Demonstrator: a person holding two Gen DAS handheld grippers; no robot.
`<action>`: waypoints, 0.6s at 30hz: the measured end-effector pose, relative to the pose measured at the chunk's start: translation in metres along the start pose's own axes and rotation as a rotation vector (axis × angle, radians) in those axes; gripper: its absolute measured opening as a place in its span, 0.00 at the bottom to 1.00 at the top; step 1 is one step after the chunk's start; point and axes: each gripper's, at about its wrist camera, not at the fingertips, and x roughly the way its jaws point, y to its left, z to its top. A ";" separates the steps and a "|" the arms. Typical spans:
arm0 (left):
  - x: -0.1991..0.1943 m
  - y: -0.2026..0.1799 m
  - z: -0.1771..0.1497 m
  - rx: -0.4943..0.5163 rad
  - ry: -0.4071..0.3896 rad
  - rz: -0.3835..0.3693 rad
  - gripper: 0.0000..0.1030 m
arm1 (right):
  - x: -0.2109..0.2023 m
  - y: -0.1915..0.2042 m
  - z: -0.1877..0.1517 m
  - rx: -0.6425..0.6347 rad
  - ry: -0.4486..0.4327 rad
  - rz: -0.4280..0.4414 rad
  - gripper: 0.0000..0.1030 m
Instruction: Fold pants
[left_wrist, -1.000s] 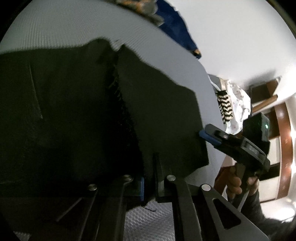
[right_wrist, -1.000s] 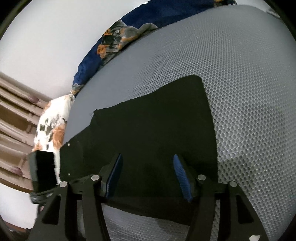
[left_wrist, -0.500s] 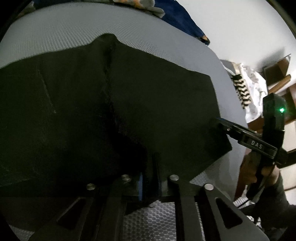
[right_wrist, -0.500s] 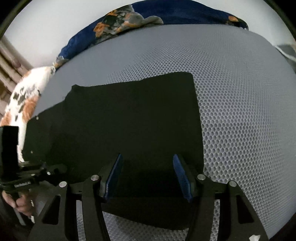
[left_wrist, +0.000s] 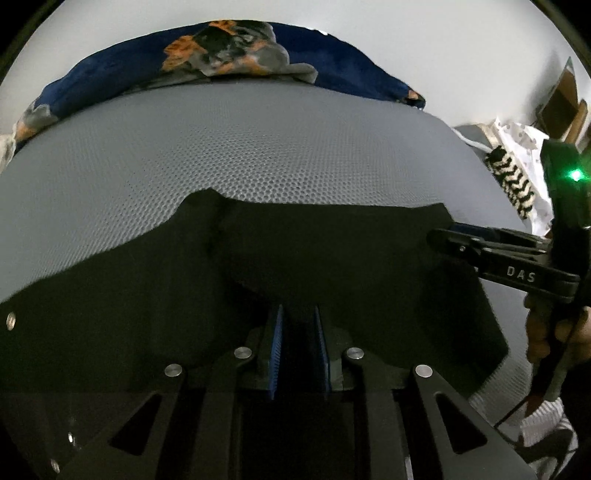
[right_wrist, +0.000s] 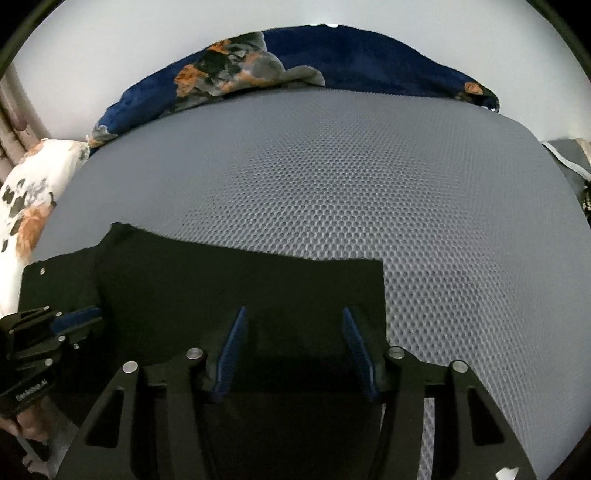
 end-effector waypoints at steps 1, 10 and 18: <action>0.008 0.002 0.003 0.000 0.010 0.010 0.18 | 0.003 0.000 0.001 -0.006 0.001 -0.008 0.47; 0.015 0.007 0.005 0.009 0.006 0.001 0.19 | 0.008 0.003 0.002 -0.019 0.003 -0.022 0.47; 0.003 -0.001 -0.007 -0.001 0.023 -0.035 0.47 | -0.005 0.008 -0.002 -0.020 -0.021 -0.026 0.47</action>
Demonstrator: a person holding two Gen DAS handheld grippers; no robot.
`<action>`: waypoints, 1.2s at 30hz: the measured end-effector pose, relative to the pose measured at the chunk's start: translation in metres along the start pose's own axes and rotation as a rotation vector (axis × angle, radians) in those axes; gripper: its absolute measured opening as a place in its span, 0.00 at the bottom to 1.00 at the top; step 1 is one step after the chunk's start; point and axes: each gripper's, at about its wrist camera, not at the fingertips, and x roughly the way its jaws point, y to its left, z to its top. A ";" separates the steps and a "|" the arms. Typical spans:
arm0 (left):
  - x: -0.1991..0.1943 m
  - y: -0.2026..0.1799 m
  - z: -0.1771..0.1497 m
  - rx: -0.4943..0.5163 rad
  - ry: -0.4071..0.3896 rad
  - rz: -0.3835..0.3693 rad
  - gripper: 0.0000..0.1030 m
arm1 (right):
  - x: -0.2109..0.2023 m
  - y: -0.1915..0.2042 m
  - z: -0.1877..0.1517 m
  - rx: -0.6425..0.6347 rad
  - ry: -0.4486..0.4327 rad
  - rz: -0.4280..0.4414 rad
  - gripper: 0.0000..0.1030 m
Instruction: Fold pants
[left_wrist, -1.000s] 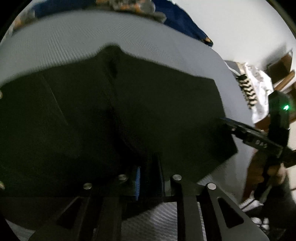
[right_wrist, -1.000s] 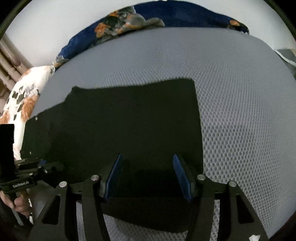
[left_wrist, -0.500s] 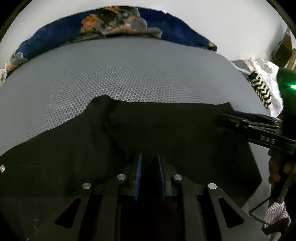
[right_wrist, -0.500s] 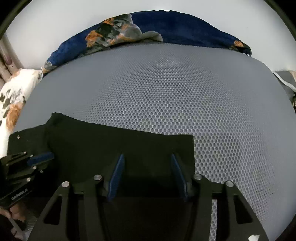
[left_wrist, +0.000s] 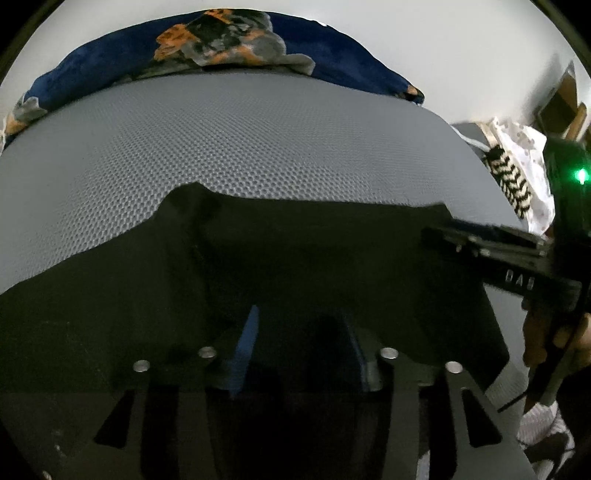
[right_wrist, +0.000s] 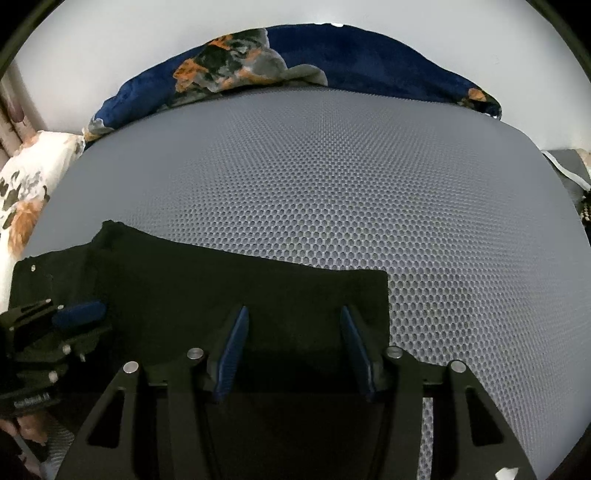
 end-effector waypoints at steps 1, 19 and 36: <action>-0.003 -0.002 -0.004 0.013 0.002 0.006 0.48 | -0.003 0.001 -0.001 0.000 -0.005 0.001 0.48; -0.041 0.019 -0.072 -0.073 0.012 0.014 0.50 | -0.025 0.016 -0.070 -0.014 0.079 0.022 0.49; -0.144 0.114 -0.083 -0.295 -0.187 0.133 0.54 | -0.019 0.109 -0.085 -0.191 0.152 0.184 0.52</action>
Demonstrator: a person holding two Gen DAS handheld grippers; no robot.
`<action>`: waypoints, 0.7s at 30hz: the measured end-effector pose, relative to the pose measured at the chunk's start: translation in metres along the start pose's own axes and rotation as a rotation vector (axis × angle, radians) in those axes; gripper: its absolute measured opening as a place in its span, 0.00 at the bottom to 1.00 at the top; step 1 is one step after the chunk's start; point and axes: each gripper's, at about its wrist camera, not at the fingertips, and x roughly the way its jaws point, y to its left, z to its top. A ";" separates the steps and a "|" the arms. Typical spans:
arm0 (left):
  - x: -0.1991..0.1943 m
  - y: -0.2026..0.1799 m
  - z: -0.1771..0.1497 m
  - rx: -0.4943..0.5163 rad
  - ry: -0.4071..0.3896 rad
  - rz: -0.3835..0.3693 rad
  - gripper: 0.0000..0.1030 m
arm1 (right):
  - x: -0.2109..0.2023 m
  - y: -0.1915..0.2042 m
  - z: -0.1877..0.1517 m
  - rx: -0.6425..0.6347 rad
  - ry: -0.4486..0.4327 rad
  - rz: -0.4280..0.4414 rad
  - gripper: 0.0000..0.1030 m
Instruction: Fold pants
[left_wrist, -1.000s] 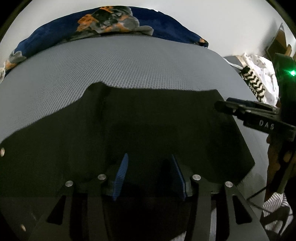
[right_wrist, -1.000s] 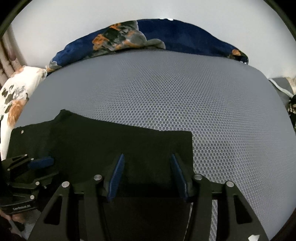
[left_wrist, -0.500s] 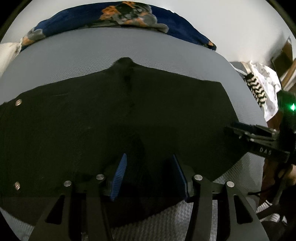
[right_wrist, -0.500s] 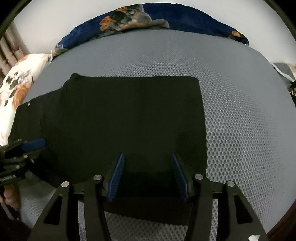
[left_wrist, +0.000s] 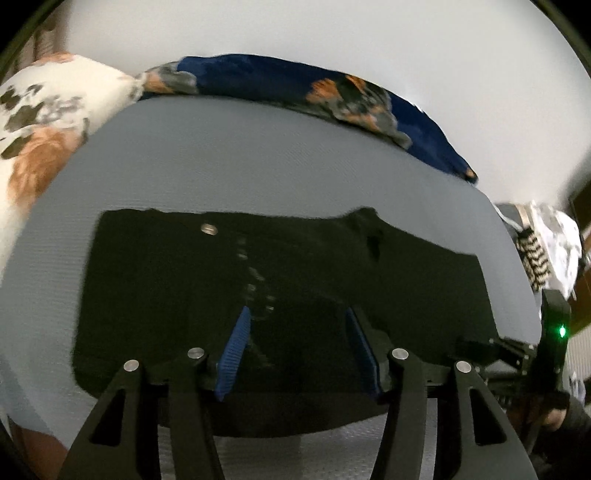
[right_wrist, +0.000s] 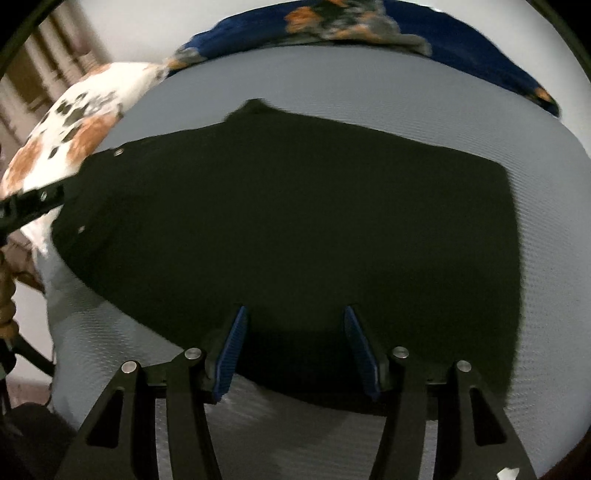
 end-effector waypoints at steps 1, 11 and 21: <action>-0.001 0.003 0.001 -0.007 -0.004 0.003 0.54 | 0.003 0.006 0.003 -0.013 0.006 0.019 0.52; -0.026 0.048 0.016 -0.055 -0.071 0.078 0.58 | 0.009 0.019 0.079 -0.011 -0.097 0.062 0.50; -0.039 0.111 0.023 -0.166 -0.065 0.137 0.58 | 0.055 0.019 0.136 0.013 -0.073 -0.078 0.46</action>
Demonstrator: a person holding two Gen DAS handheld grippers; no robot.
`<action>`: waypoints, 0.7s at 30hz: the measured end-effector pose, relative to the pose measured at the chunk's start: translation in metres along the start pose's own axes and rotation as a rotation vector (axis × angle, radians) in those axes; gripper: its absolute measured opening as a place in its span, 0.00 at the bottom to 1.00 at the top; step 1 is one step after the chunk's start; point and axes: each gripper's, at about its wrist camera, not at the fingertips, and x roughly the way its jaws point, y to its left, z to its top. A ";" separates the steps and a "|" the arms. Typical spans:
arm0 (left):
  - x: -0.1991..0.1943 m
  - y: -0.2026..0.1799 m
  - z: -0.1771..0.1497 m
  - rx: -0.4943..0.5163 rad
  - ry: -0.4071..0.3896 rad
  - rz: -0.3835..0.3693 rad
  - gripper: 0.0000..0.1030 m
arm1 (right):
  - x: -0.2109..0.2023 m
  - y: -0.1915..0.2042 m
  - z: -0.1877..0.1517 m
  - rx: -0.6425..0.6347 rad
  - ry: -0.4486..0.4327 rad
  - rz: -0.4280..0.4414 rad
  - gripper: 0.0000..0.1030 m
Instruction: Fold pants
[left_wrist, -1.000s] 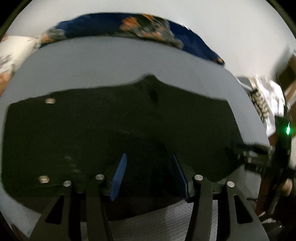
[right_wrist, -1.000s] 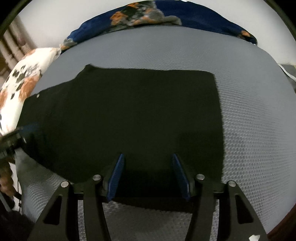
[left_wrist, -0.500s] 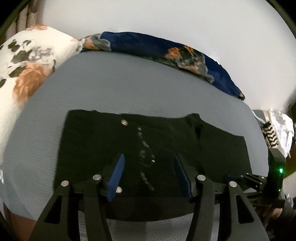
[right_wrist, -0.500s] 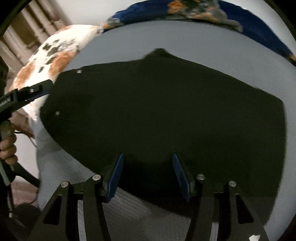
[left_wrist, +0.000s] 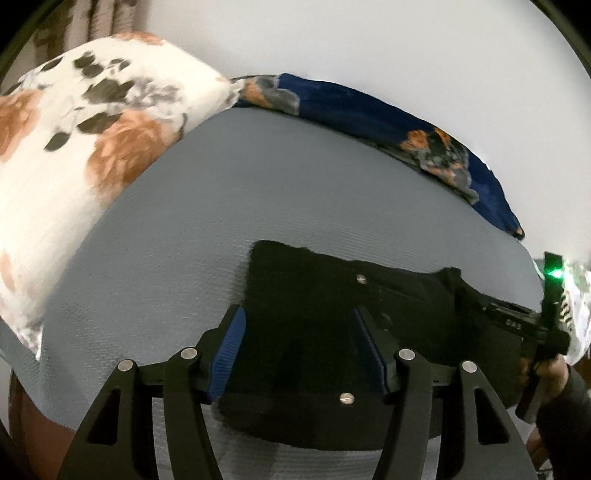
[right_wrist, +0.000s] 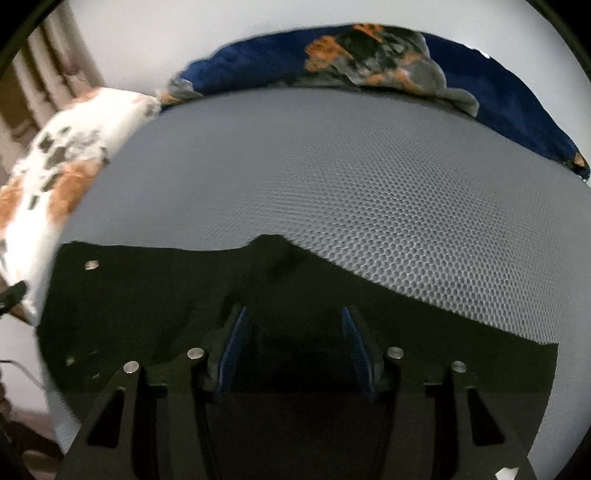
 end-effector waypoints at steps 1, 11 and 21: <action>0.000 0.005 0.002 -0.007 0.006 0.001 0.58 | 0.002 -0.002 0.001 -0.004 -0.008 -0.018 0.46; 0.015 0.043 0.007 -0.038 0.087 -0.067 0.58 | 0.002 -0.004 0.013 0.034 -0.011 -0.039 0.48; 0.052 0.077 0.004 -0.121 0.282 -0.338 0.58 | -0.034 -0.018 -0.004 0.178 -0.023 0.005 0.58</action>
